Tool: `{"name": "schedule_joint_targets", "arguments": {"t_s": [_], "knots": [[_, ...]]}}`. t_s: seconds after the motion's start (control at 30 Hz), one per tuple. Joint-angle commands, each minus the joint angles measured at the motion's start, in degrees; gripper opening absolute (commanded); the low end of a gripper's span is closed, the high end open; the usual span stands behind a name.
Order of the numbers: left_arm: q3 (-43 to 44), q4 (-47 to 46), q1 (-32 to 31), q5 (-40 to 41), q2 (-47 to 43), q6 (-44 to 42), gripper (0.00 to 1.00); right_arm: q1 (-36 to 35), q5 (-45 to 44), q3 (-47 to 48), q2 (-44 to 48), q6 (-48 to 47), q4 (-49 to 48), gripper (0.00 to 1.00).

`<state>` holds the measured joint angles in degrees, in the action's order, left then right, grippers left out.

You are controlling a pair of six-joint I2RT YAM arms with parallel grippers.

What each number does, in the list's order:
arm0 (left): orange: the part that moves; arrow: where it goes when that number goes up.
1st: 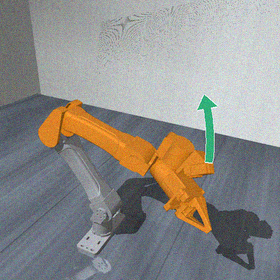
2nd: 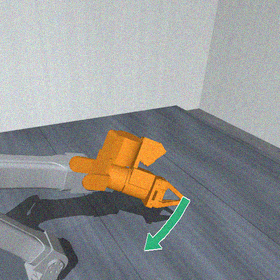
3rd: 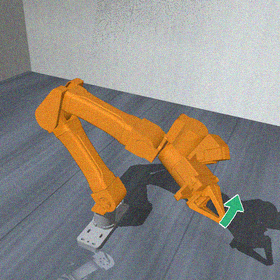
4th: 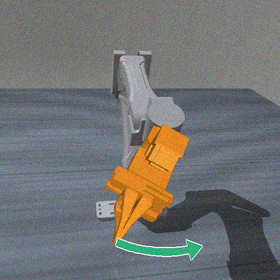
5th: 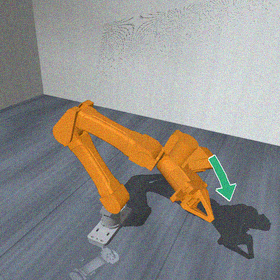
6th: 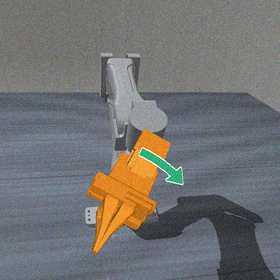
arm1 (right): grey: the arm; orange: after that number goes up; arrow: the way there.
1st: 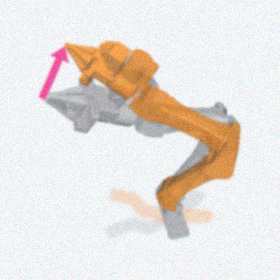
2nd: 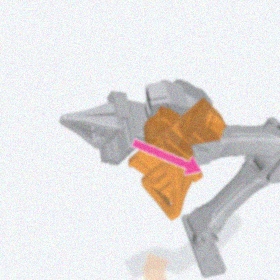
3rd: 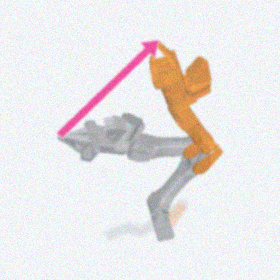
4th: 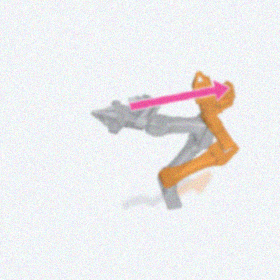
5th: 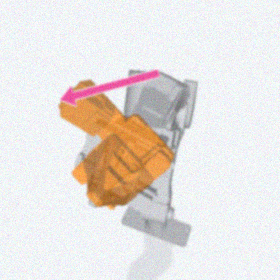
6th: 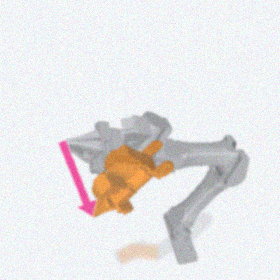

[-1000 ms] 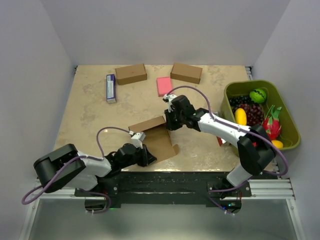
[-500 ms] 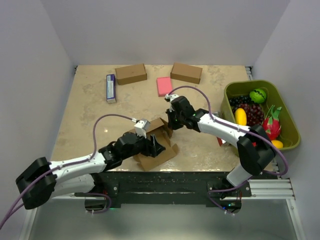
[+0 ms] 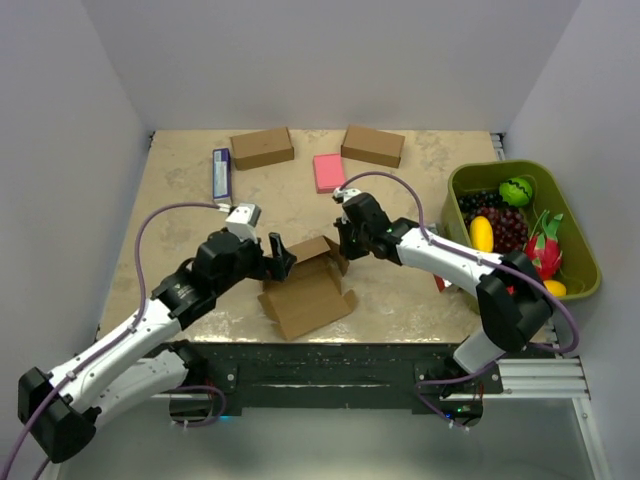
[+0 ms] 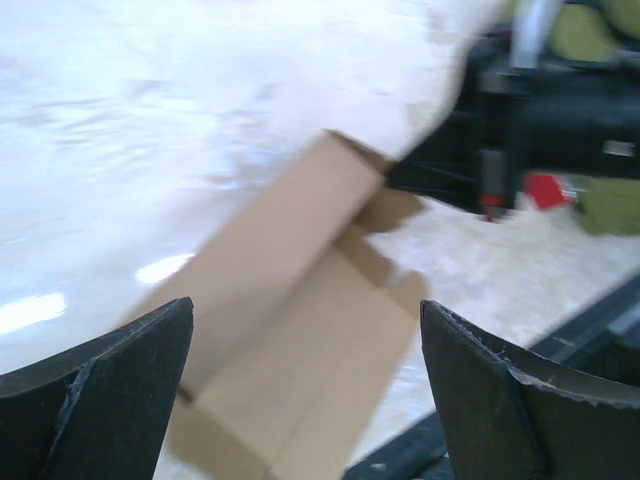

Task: Fold the paper box

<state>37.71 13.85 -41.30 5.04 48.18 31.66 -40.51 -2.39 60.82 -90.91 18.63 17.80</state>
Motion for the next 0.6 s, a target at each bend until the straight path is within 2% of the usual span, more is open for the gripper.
{"name": "schedule_joint_targets", "arguments": {"t_s": [0.0,0.1,0.23,0.37,0.57], "knots": [[3.9,8.4,5.5,1.7,-0.6,-6.5,1.0,-0.4,-4.5,-0.2,2.9,1.6,2.8,0.0],[6.2,9.5,11.0,-0.4,2.4,-9.8,1.0,-0.3,-6.1,0.0,3.6,2.1,4.0,0.0],[5.6,7.3,16.5,-8.8,6.7,-11.0,1.0,-0.3,-7.2,-0.1,4.9,2.6,4.9,0.0],[1.8,2.2,20.3,-15.5,8.2,-9.7,1.0,-0.3,-8.0,-0.3,6.1,2.8,5.7,0.0],[0.8,-5.0,24.7,-24.9,13.2,-8.7,0.98,-0.3,-8.0,-0.8,6.7,2.7,5.7,0.0]]}}
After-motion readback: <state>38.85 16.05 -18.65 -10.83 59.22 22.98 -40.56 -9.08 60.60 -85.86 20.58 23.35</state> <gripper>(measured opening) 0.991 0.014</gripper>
